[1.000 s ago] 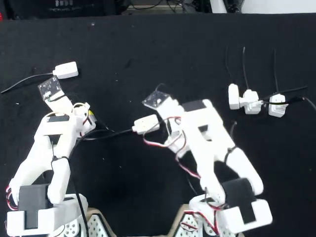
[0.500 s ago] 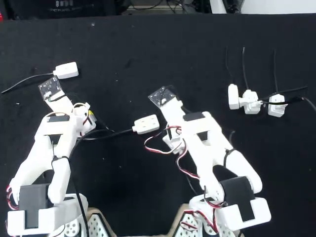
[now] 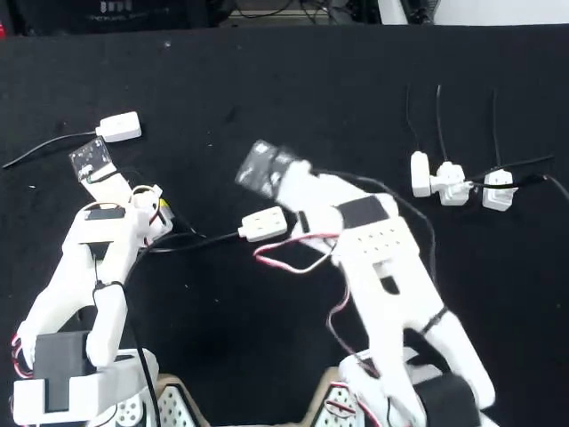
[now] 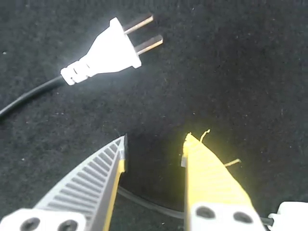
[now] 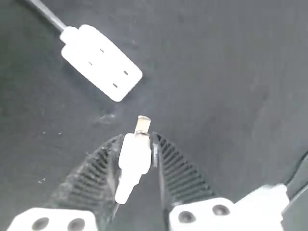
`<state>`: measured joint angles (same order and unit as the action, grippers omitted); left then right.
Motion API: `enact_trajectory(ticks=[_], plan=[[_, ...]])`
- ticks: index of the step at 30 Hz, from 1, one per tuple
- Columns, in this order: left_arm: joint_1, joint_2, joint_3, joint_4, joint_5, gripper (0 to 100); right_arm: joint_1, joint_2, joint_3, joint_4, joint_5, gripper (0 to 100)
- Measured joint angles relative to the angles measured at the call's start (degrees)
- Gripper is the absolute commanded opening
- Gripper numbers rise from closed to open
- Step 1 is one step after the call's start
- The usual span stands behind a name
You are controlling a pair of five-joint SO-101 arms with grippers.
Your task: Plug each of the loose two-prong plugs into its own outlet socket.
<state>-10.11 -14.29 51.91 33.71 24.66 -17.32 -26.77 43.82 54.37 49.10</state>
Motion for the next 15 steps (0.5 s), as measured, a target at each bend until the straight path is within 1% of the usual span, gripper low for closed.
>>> enact_trajectory(ticks=[3,6,8,12,14,15], plan=[[0.0,0.0,0.0,0.0,0.0,20,-4.8,-1.9,2.3,0.0,5.0,1.1],[0.0,0.0,0.0,0.0,0.0,20,-10.0,-2.1,9.0,-0.3,7.5,1.2],[0.0,0.0,0.0,0.0,0.0,20,-12.0,-2.1,14.6,-2.9,8.0,2.1],[0.0,0.0,0.0,0.0,0.0,20,-12.7,-2.1,23.6,-8.4,8.1,12.1],[0.0,0.0,0.0,0.0,0.0,20,-12.9,-2.1,25.0,-8.6,7.6,12.9],[0.0,0.0,0.0,0.0,0.0,20,-13.0,-2.1,25.0,-8.6,6.1,12.9]])
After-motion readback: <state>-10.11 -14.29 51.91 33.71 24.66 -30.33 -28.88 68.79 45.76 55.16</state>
